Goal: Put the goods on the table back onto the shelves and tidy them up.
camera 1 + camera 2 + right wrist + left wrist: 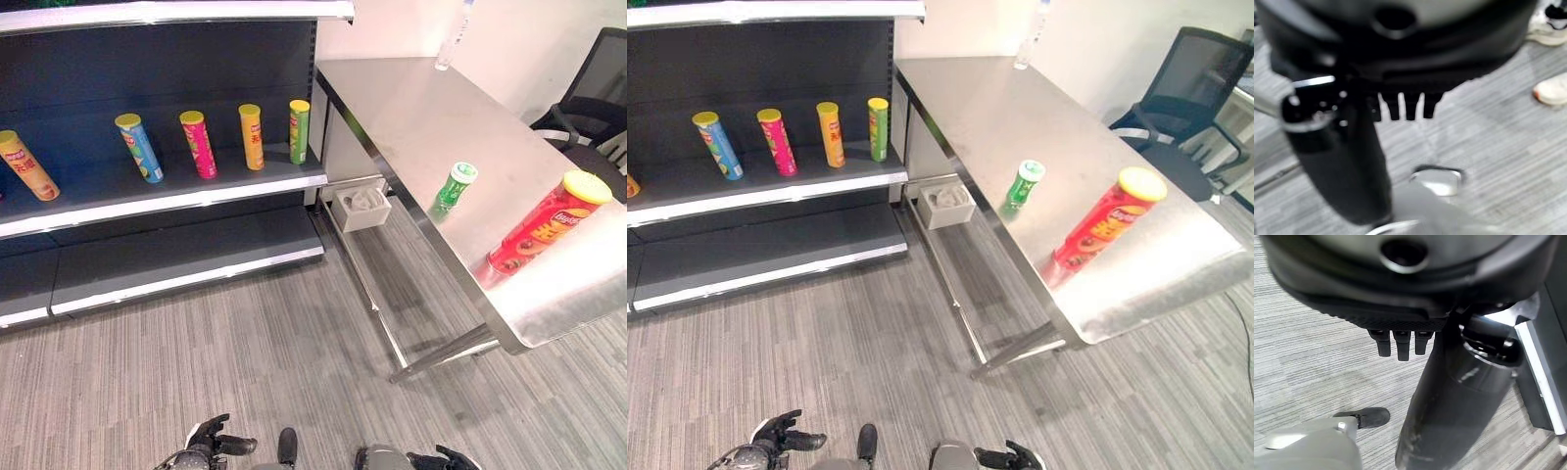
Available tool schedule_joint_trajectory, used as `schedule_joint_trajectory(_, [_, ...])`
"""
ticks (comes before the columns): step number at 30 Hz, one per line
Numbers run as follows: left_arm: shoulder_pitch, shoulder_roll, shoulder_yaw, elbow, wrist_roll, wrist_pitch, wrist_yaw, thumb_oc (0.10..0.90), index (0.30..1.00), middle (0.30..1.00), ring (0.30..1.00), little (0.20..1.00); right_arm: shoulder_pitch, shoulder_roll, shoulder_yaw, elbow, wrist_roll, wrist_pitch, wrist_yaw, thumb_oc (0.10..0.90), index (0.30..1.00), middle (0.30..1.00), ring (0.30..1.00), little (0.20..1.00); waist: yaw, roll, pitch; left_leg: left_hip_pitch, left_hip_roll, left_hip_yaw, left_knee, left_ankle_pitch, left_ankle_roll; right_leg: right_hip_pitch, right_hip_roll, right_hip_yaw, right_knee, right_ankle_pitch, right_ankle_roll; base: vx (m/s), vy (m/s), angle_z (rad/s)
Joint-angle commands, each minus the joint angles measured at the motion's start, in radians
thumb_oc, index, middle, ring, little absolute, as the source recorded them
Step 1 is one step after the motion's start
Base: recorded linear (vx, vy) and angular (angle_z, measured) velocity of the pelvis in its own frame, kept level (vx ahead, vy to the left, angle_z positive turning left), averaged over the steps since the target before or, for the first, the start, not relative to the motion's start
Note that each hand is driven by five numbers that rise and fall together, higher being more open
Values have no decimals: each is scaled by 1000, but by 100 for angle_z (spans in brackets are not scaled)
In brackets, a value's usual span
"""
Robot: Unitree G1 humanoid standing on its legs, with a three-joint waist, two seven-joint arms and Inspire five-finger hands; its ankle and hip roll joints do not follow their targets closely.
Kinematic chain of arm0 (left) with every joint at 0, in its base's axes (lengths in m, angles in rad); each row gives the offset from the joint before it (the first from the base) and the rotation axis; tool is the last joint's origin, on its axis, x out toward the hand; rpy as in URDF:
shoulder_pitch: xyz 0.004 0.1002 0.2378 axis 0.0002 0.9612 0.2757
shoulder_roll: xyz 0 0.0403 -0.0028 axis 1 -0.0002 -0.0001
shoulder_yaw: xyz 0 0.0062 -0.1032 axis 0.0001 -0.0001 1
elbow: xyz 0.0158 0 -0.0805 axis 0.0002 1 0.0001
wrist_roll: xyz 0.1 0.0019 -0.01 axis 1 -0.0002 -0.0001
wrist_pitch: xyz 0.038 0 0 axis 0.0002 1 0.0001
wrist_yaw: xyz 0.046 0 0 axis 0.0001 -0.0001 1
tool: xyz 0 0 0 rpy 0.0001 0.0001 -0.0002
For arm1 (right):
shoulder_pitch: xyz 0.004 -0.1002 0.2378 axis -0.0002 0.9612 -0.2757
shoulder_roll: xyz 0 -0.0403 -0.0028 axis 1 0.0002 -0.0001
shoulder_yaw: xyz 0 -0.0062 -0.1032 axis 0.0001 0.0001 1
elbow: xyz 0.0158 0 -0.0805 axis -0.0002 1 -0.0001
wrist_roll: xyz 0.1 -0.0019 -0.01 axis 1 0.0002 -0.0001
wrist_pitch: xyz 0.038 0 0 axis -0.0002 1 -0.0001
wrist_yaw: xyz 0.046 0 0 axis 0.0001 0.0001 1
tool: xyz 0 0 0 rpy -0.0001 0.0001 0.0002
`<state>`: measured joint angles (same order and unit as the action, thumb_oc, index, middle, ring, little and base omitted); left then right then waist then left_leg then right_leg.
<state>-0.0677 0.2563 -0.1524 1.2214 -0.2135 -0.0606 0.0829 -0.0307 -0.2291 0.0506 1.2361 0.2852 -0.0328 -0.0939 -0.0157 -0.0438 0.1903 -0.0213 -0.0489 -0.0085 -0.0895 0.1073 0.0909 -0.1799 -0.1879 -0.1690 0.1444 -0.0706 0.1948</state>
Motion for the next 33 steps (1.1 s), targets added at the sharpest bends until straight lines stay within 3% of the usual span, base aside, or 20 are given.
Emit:
schedule_joint_trajectory(1, [-25, 5, -2, -33, 34, -28, 6, 800, 900, 900, 900, 900, 7, -74, 1, -25, 3, -5, -14, 800, 900, 900, 900, 900, 9, -9, -6, -1, 27, -4, 114, -158, -139, 97, 36, 3, -131, 106, 33, 120, -70, 7])
schedule_joint_trajectory(4, [-18, -3, 3, -24, 30, -36, 10, 800, 900, 900, 900, 900, 12, -78, -18, -16, 11, -11, -30, 800, 900, 900, 900, 900, 5, -18, -29, 11, 39, 13, 87, -153, -147, 119, 43, 5, -180, 135, 39, 88, -75, 12])
schedule_joint_trajectory(11, [-24, 1, 10, -31, 28, -40, 22, 800, 900, 900, 900, 900, 24, -110, -114, 11, 70, -18, -69, 800, 900, 900, 900, 900, -17, -16, -47, 40, 59, 33, 63, -159, -158, 152, 60, 17, -229, 138, 42, 60, -37, -16])
schedule_joint_trajectory(15, [-21, 16, 15, -46, 32, -42, 18, 800, 900, 900, 900, 900, 46, -174, -234, 16, 137, -31, -98, 800, 900, 900, 900, 900, -36, -12, -59, 64, 74, 58, 56, -167, -162, 158, 71, 39, -232, 130, 48, 52, -11, -18])
schedule_joint_trajectory(16, [-14, 27, 19, -55, 50, -42, 7, 800, 900, 900, 900, 900, 74, -239, -324, -3, 172, -39, -109, 800, 900, 900, 900, 900, -52, -12, -70, 75, 79, 73, 49, -169, -164, 162, 74, 51, -232, 127, 53, 96, 5, -42])
schedule_joint_trajectory(18, [-11, 28, 20, -58, 58, -41, 2, 800, 900, 900, 900, 900, 90, -273, -366, -28, 184, -46, -118, 800, 900, 900, 900, 900, -55, -10, -75, 83, 82, 79, 44, -170, -165, 165, 76, 56, -232, 127, 54, 58, 8, -29])
schedule_joint_trajectory(19, [-9, 27, 20, -59, 71, -41, -3, 800, 900, 900, 900, 900, 105, -312, -413, -67, 188, -56, -133, 800, 900, 900, 900, 900, -60, -8, -79, 90, 84, 83, 39, -171, -165, 167, 77, 61, -232, 127, 56, 47, 17, -15])
schedule_joint_trajectory(20, [-7, 21, 21, -56, 90, -42, -5, 800, 900, 900, 900, 900, 123, -410, -506, -170, 187, -90, -177, 800, 900, 900, 900, 900, -74, -8, -87, 101, 86, 90, 31, -173, -167, 169, 79, 69, -232, 125, 60, 47, 17, -13])
schedule_joint_trajectory(21, [-8, 19, 19, -56, 90, -42, -5, 800, 900, 900, 900, 900, 126, -411, -509, -172, 186, -89, -178, 800, 900, 900, 900, 900, -72, -5, -87, 103, 87, 90, 30, -173, -168, 170, 80, 70, -232, 124, 60, 9, 9, -17])
schedule_joint_trajectory(22, [-6, 8, 16, -56, 113, -41, -4, 800, 900, 900, 900, 900, 124, -503, -582, -360, 150, -127, -223, 800, 900, 900, 900, 900, -80, -4, -88, 107, 88, 98, 26, -169, -169, 167, 81, 77, -232, 130, 63, 6, 2, -23])
schedule_joint_trajectory(23, [-6, 8, 16, -55, 113, -41, -4, 800, 900, 900, 900, 900, 125, -502, -583, -362, 149, -126, -223, 800, 900, 900, 900, 900, -79, -2, -91, 110, 90, 98, 23, -174, -169, 169, 83, 76, -232, 124, 64, 11, 3, -28])
schedule_joint_trajectory(24, [-1, -1, 16, -54, 130, -38, -3, 800, 900, 900, 900, 900, 113, -546, -589, -561, 83, -159, -260, 800, 900, 900, 900, 900, -81, 1, -96, 114, 90, 102, 18, -174, -170, 167, 85, 80, -232, 122, 66, 35, 5, -21])
schedule_joint_trajectory(27, [6, -6, 20, -47, 143, -36, -2, 800, 900, 900, 900, 900, 103, -584, -624, -710, 53, -176, -264, 800, 900, 900, 900, 900, -79, 4, -102, 121, 92, 105, 10, -173, -171, 168, 87, 82, -232, 120, 64, 11, -4, -17])
schedule_joint_trajectory(28, [14, -2, 12, -47, 150, -36, -9, 800, 900, 900, 900, 900, 52, -638, -629, -797, 77, -212, -249, 800, 900, 900, 900, 900, -71, 3, -106, 122, 94, 103, 7, -170, -173, 169, 87, 79, -232, 119, 63, 6, -9, -10])
schedule_joint_trajectory(33, [36, 10, 15, -59, 144, -41, -28, 800, 900, 900, 900, 900, -42, -721, -618, -972, 137, -278, -195, 800, 900, 900, 900, 900, -55, 1, -121, 119, 98, 93, 3, -165, -177, 175, 86, 61, -232, 118, 61, 3, -21, 9])
